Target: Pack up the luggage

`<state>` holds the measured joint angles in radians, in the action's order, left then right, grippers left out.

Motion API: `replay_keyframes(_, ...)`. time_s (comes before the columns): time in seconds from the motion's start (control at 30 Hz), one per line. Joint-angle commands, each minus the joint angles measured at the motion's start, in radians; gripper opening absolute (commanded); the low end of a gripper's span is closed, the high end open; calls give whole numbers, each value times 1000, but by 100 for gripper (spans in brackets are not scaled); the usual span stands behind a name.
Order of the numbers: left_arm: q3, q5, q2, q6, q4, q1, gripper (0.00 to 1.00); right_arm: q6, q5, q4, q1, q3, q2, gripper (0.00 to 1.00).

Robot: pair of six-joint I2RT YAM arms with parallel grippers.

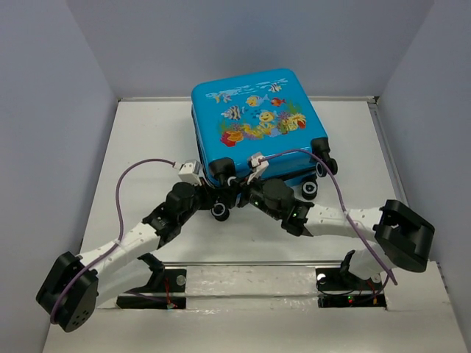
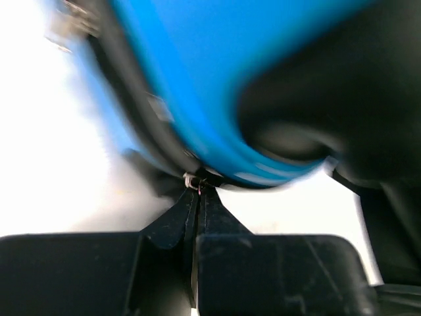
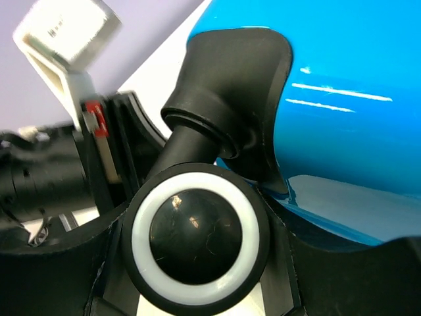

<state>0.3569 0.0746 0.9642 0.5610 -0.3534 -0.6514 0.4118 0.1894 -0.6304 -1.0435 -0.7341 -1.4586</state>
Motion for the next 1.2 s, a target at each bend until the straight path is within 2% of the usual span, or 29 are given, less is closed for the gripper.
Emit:
replay_keyframes(0.0, 65, 355, -36, 2, 89, 33, 6, 7, 64, -11, -3, 68, 145, 7)
replay_keyframes(0.03, 70, 384, -35, 13, 166, 42, 6, 2, 67, 32, -3, 79, 193, 7)
replay_keyframes(0.13, 82, 370, 4, 11, 206, 134, 6, -21, 49, 136, -3, 104, 280, 7)
replay_keyframes(0.23, 76, 331, 18, 8, 151, 240, 6, -34, 15, 207, -3, 114, 339, 7)
replay_keyframes(0.3, 94, 304, 40, 23, 43, 291, 6, -33, -36, 254, -3, 122, 374, 7)
replay_keyframes(0.47, 281, 381, 191, 45, 42, 311, 6, -15, -87, 248, -24, 124, 344, 7)
replay_keyframes(0.53, 310, 366, 183, 85, 89, 309, 8, -7, -88, 244, -24, 122, 334, 7)
replay_keyframes(0.57, 310, 358, 157, 85, 96, 306, 15, -4, -88, 245, -33, 121, 333, 7)
replay_keyframes(0.6, 286, 360, 125, 100, 102, 305, 28, 1, -87, 244, -33, 121, 337, 7)
replay_keyframes(0.63, 266, 364, 81, 112, 126, 305, 57, 4, -90, 254, -33, 114, 340, 7)
replay_keyframes(0.67, 229, 363, -29, 119, 140, 305, 68, 5, -93, 267, -33, 108, 346, 11)
replay_keyframes(0.7, 214, 355, -91, 119, 154, 305, 78, 7, -87, 288, -33, 98, 351, 20)
replay_keyframes(0.73, 203, 347, -157, 116, 204, 305, 99, 8, -81, 351, -33, 81, 365, 44)
replay_keyframes(0.77, 198, 320, -289, 105, 237, 305, 99, 9, -77, 385, -33, 50, 377, 56)
replay_keyframes(0.8, 205, 301, -351, 85, 269, 305, 99, 5, -79, 435, -44, 39, 394, 74)
replay_keyframes(0.87, 221, 236, -470, 54, 350, 305, 99, 4, -90, 481, -44, 19, 466, 89)
replay_keyframes(0.9, 253, 182, -607, 21, 407, 305, 99, -7, -93, 547, -44, -23, 522, 100)
replay_keyframes(1.0, 356, 110, -670, -27, 500, 305, 99, -28, -64, 679, -44, -74, 612, 99)
replay_keyframes(1.03, 382, 90, -680, -42, 534, 303, 99, -40, -51, 763, -44, -92, 641, 79)
replay_keyframes(1.07, 422, 53, -688, -61, 592, 305, 99, -48, -16, 806, -44, -132, 690, 64)
replay_keyframes(1.1, 422, 25, -693, -78, 606, 305, 99, -48, -5, 849, -44, -133, 713, 64)
replay_keyframes(1.13, 447, -2, -696, -90, 641, 305, 99, -62, 14, 920, -44, -166, 733, 99)
replay_keyframes(1.17, 458, -2, -697, -84, 660, 305, 99, -65, 36, 948, -44, -180, 754, 100)
